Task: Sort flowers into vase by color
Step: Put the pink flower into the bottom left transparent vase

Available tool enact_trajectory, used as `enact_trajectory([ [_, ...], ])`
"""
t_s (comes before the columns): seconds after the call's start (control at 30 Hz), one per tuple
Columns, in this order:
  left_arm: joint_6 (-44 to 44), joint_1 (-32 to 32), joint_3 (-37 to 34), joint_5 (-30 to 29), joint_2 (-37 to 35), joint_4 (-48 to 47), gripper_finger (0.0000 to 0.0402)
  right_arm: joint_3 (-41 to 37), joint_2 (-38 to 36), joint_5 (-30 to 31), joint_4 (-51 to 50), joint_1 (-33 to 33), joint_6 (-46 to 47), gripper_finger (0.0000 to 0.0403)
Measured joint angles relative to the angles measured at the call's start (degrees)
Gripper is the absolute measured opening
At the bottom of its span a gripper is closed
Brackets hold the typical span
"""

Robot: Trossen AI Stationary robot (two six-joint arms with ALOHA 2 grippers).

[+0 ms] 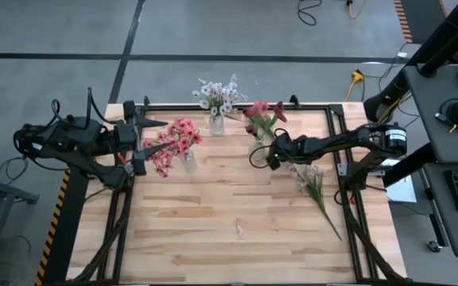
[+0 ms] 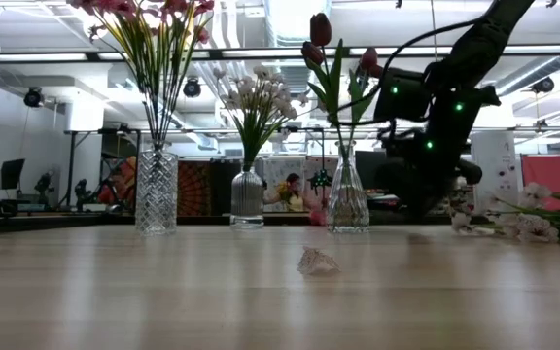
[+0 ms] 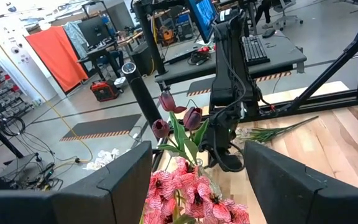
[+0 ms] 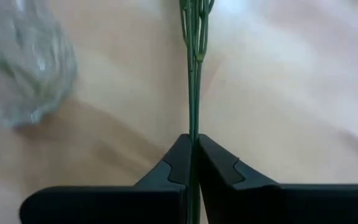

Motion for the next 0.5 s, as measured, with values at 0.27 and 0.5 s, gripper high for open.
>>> enact_trajectory([
  [0.27,-0.02,0.00,0.00,0.04,0.09,0.00,0.0237,0.03,-8.08,8.93,-0.14,0.02,0.32,0.0013],
  [0.5,-0.02,-0.01,0.00,0.04,0.84,0.35,0.0237,0.05,-19.17,17.29,-0.93,0.07,-2.61,0.0013],
])
